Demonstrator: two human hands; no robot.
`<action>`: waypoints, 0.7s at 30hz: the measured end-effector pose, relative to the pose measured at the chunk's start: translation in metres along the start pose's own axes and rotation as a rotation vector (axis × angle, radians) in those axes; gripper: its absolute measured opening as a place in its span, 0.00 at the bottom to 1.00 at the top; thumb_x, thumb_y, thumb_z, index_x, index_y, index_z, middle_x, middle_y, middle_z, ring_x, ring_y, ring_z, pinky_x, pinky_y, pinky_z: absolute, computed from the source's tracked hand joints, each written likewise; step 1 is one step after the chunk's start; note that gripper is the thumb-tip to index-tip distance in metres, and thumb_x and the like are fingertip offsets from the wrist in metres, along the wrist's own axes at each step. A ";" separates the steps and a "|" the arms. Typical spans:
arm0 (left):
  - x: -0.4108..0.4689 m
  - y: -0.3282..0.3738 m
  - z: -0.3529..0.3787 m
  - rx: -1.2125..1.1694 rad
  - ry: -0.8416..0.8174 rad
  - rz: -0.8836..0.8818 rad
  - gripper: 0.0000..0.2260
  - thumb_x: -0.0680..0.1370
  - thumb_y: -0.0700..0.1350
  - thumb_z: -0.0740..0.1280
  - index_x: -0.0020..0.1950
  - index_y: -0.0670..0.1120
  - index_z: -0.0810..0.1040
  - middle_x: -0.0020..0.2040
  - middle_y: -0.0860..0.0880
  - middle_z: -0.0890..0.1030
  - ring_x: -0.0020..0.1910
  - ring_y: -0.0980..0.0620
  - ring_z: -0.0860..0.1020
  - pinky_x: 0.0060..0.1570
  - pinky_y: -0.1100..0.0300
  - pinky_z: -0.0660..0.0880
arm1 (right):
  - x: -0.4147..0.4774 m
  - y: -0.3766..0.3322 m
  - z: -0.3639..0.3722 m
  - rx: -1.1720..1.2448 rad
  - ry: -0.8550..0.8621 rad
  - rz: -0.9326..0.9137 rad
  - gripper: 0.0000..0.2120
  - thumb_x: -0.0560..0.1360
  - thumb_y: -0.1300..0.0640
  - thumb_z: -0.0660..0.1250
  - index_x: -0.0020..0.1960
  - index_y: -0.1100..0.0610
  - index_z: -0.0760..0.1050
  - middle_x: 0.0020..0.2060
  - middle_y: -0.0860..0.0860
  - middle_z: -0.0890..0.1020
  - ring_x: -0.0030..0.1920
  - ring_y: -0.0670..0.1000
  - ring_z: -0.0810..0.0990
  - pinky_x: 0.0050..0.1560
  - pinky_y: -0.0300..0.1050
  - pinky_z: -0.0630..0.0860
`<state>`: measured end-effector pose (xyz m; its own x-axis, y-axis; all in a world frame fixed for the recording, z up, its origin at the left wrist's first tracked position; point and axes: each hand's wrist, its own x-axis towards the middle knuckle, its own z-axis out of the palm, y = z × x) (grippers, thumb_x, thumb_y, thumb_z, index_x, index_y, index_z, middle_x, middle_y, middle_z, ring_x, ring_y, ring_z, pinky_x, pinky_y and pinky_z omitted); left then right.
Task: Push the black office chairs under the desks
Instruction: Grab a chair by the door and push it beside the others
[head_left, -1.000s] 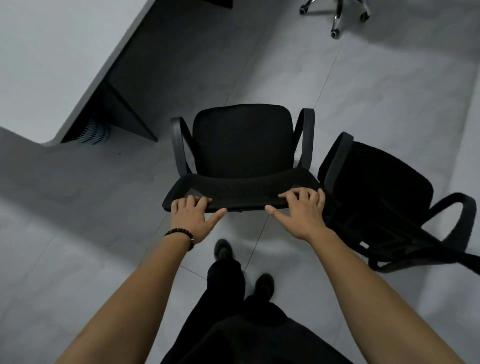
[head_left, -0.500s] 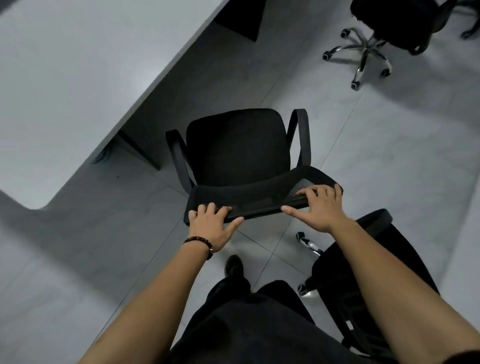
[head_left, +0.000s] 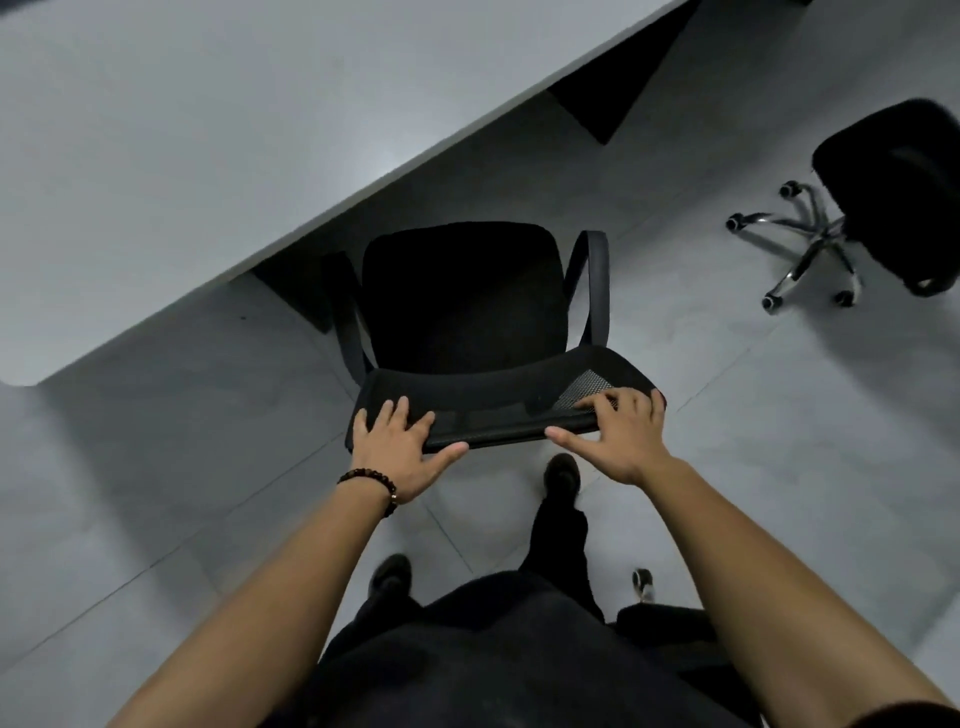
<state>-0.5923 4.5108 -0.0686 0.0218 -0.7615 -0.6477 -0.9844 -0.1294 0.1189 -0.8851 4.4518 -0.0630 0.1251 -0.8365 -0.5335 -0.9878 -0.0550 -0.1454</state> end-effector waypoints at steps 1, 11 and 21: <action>0.008 0.010 -0.005 -0.021 -0.005 -0.034 0.42 0.67 0.77 0.38 0.76 0.58 0.55 0.79 0.47 0.53 0.77 0.46 0.48 0.73 0.42 0.41 | 0.017 0.008 -0.011 -0.020 0.001 -0.039 0.47 0.61 0.17 0.40 0.67 0.43 0.70 0.71 0.56 0.66 0.74 0.59 0.55 0.74 0.62 0.37; 0.047 0.077 -0.031 -0.263 0.075 -0.327 0.47 0.62 0.79 0.35 0.74 0.59 0.61 0.77 0.50 0.60 0.76 0.49 0.54 0.73 0.44 0.45 | 0.151 0.033 -0.094 -0.200 -0.022 -0.396 0.44 0.65 0.18 0.43 0.65 0.45 0.71 0.69 0.55 0.67 0.73 0.58 0.56 0.74 0.62 0.36; 0.050 0.088 -0.025 -0.302 0.189 -0.377 0.43 0.66 0.77 0.36 0.73 0.59 0.63 0.75 0.51 0.63 0.75 0.50 0.57 0.72 0.44 0.48 | 0.175 0.026 -0.109 -0.257 -0.013 -0.488 0.41 0.66 0.18 0.45 0.64 0.44 0.72 0.65 0.54 0.69 0.72 0.58 0.59 0.74 0.60 0.37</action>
<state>-0.6731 4.4453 -0.0716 0.4235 -0.7245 -0.5438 -0.8087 -0.5729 0.1335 -0.8993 4.2443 -0.0695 0.5734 -0.6739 -0.4658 -0.8056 -0.5673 -0.1709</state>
